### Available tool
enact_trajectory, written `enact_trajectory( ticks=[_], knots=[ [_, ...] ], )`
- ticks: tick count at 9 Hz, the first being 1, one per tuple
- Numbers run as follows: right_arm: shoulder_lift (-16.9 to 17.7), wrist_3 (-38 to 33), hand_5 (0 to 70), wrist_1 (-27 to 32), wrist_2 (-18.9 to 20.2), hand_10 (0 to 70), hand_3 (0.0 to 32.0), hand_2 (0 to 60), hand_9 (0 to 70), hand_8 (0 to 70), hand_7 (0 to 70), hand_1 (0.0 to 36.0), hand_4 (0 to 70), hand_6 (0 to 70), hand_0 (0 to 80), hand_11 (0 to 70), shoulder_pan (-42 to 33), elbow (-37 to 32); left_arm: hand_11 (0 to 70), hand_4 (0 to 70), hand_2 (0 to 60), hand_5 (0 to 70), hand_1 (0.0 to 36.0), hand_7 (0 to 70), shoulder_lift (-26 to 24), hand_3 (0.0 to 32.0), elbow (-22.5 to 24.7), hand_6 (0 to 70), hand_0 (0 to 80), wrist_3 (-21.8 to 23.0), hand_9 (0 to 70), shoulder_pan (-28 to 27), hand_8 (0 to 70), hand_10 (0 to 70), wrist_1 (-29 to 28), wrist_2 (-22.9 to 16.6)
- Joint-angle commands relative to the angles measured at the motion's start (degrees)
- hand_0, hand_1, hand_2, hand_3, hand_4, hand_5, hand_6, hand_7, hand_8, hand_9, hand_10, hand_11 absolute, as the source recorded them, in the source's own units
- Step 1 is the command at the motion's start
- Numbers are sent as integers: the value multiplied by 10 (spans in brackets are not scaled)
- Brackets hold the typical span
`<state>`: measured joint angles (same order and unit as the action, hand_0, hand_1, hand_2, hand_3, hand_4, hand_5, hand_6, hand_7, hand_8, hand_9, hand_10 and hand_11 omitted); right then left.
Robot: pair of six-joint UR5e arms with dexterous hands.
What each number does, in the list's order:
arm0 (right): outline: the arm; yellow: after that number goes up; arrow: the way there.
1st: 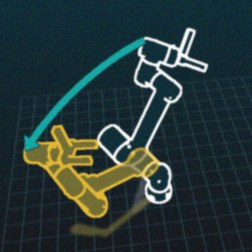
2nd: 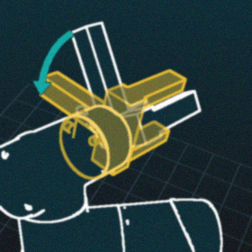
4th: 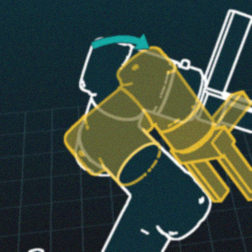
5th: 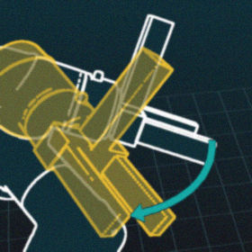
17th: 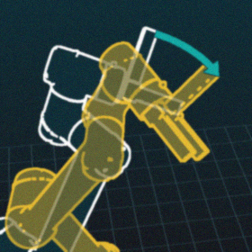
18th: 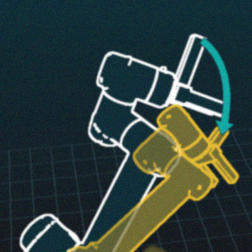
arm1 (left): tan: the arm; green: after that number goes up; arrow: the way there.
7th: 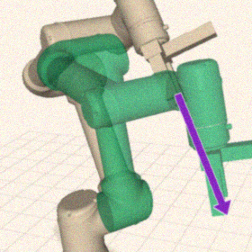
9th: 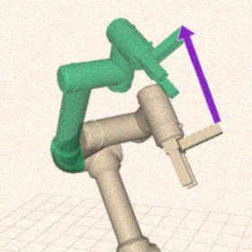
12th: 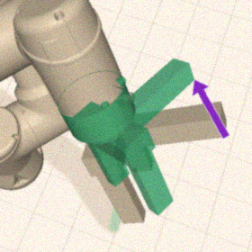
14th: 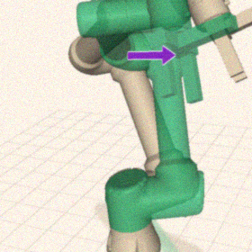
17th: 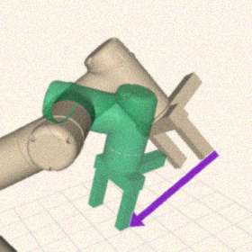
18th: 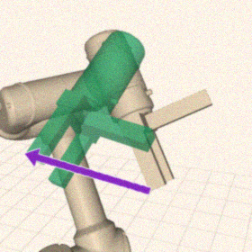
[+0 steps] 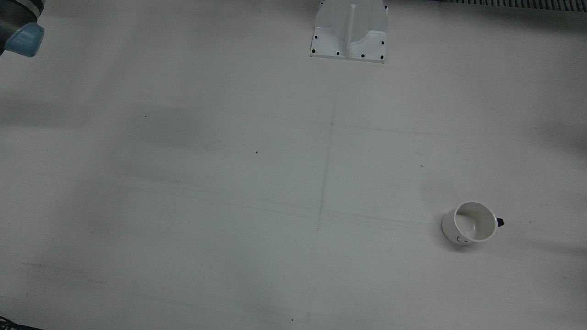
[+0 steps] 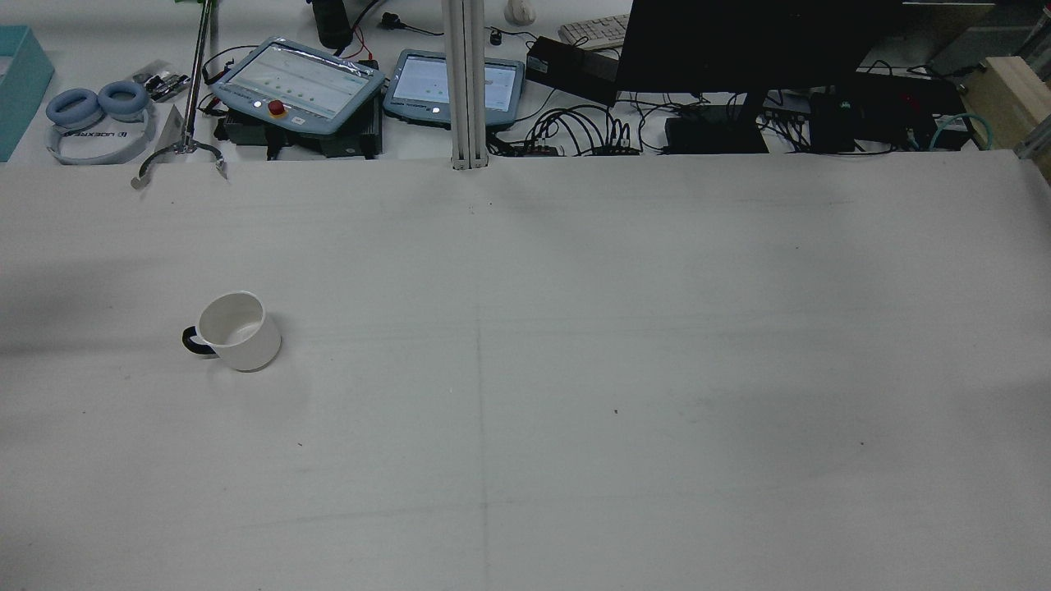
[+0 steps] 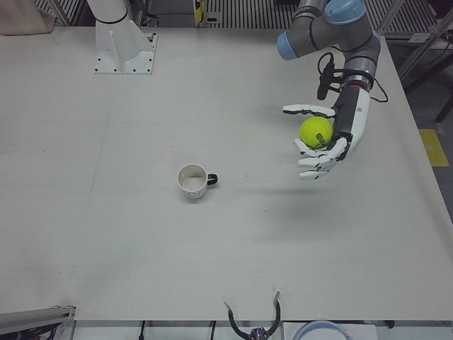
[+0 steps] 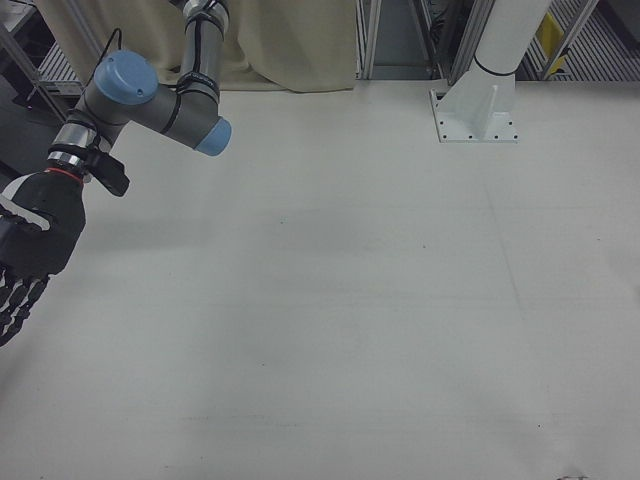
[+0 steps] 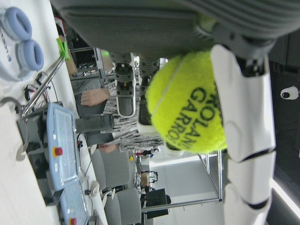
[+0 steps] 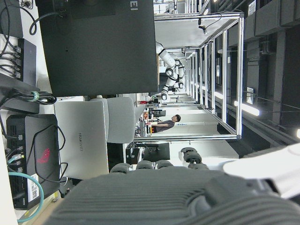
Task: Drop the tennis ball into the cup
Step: 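Move the left hand holding the yellow tennis ball above the white mug, then open the left hand fingers to release the ball into the mug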
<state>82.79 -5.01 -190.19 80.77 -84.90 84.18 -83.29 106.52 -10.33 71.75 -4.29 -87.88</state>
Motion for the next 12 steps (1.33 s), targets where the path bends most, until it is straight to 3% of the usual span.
enact_trajectory(
  ticks=[1,2,4,6,8,9,10,11,12],
  knots=[
    [0,0,0,0,0,0,0,0,0,0,0,0,0,0,0,0,0,0,285,288,116,223,134,700,-82,0,-10,700,546,-39,595,-108,462,189,43,2],
    [0,0,0,0,0,0,0,0,0,0,0,0,0,0,0,0,0,-1,274,286,136,236,116,700,-108,0,-11,700,530,-50,593,-143,461,182,63,3],
    [0,0,0,0,0,0,0,0,0,0,0,0,0,0,0,0,0,-1,276,278,121,223,127,700,-152,0,-24,700,537,-74,594,-204,461,183,90,10],
    [0,0,0,-1,0,0,0,0,0,0,0,0,0,0,0,0,0,-1,278,270,114,235,122,700,-188,0,-79,700,539,-73,598,-234,464,184,84,23],
    [0,0,0,0,0,0,0,0,0,0,0,0,0,0,0,0,0,0,255,260,102,211,138,700,-185,0,-87,700,545,-72,565,-236,441,167,69,22],
    [0,0,0,0,0,0,0,0,0,0,0,0,0,0,0,0,0,0,174,186,146,170,154,595,-181,0,-87,662,522,-69,308,-235,275,110,61,22],
    [0,0,0,0,0,0,0,0,0,0,0,0,0,0,0,0,0,0,93,97,194,126,136,145,-169,0,-83,451,475,-68,98,-234,144,55,49,22],
    [0,0,0,0,0,0,0,0,0,0,0,0,0,0,0,0,0,0,59,64,194,93,120,74,-164,0,-82,298,454,-69,61,-234,95,33,48,22],
    [0,0,0,0,0,0,0,0,0,0,0,0,0,0,0,0,0,0,44,48,214,71,111,57,-163,0,-81,204,418,-70,45,-235,66,24,48,22]
  ],
)
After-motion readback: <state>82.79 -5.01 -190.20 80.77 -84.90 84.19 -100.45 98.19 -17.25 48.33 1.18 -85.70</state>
